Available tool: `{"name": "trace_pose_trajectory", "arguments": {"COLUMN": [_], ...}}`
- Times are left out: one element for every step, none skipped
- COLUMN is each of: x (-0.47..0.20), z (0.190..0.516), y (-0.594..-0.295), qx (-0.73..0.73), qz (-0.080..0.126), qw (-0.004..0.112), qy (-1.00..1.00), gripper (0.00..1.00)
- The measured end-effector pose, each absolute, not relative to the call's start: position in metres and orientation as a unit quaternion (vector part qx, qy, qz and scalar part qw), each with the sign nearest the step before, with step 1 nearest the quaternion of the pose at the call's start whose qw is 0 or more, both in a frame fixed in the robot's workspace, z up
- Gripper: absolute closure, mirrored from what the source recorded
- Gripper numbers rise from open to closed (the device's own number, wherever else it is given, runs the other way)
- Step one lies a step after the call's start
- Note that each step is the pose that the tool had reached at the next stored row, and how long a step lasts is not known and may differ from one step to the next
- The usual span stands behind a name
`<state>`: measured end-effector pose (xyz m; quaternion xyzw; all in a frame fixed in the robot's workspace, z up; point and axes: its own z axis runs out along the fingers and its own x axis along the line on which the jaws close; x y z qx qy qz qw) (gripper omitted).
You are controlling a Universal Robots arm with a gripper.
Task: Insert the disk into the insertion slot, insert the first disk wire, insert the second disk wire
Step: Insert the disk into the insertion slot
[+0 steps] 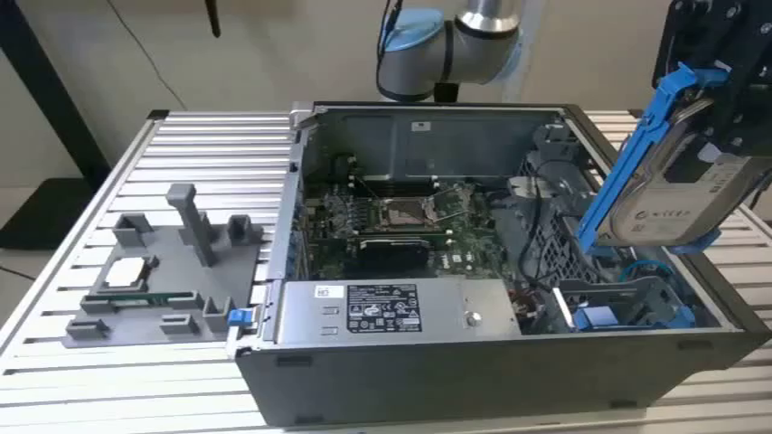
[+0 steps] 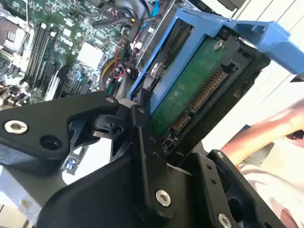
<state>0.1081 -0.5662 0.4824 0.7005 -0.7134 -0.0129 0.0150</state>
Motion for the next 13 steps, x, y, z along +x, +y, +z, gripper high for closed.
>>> {"name": "trace_pose_trajectory", "arguments": {"x": [0.1081,0.1081,0.1081,0.1081,0.1081,0.1082,0.1082,0.1081,0.1081,0.1082,0.1082,0.1082,0.1081], "z": [0.4824,0.4825,0.4824,0.4824,0.4823,0.4819,0.4812,0.4804,0.4796,0.4787,0.4780,0.4773,0.4766], "y": [-0.5662,-0.5662,-0.5662,-0.5662,-0.5662,-0.5662,-0.5662,-0.5662,-0.5662,-0.5662,-0.5662,-0.5662,-0.5662], "qx": [0.701,0.701,0.701,0.701,0.701,0.701,0.701,0.701,0.701,0.701,0.701,0.701,0.701], "qz": [-0.013,-0.013,-0.013,-0.013,-0.013,-0.013,-0.012,-0.012,-0.011,-0.011,-0.010,-0.010,-0.010], "qw": [0.015,0.015,0.015,0.015,0.015,0.015,0.014,0.014,0.013,0.013,0.012,0.012,0.012], "qy": [-0.713,-0.713,-0.713,-0.713,-0.713,-0.713,-0.713,-0.713,-0.713,-0.713,-0.713,-0.713,-0.713], "gripper": [1.00,1.00,1.00,1.00,1.00,1.00,1.00,1.00,1.00,1.00,1.00,1.00,1.00]}}
